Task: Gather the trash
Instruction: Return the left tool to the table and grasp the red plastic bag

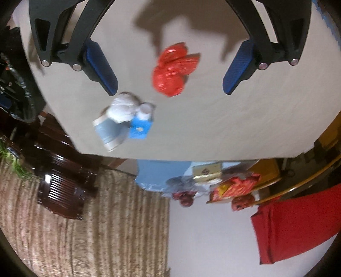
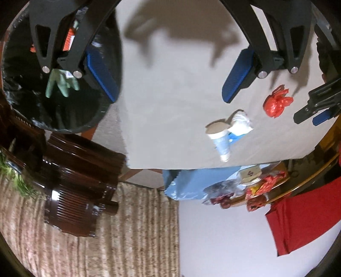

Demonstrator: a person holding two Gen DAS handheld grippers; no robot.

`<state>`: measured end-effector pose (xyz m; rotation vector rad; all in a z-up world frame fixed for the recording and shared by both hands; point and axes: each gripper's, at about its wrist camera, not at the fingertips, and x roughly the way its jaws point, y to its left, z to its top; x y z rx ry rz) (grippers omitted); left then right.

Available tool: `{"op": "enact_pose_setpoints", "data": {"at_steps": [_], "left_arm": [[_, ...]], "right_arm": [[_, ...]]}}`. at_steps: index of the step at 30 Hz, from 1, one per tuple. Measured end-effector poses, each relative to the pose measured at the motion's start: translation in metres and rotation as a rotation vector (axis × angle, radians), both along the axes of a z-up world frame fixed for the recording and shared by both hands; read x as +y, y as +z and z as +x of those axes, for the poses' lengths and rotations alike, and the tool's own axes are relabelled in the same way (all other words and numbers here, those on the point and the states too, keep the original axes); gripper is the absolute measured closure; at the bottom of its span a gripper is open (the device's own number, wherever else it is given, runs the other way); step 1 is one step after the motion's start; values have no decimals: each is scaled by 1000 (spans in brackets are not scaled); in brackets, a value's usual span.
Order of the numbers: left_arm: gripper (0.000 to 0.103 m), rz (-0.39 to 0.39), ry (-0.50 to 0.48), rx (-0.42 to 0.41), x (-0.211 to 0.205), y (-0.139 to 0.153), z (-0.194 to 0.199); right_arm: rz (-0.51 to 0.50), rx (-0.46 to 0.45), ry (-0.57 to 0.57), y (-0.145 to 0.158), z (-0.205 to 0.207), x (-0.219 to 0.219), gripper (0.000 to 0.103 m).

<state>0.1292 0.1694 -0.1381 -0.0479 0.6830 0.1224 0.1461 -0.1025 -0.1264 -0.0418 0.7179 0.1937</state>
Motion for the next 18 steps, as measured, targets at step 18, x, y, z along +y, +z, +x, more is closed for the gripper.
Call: {"op": "enact_pose_setpoints", "data": {"at_steps": [18], "left_arm": [[20,-37,-3,192,18,-74,45]], "right_arm": [[-27,82,71,-46,28,46,8]]}}
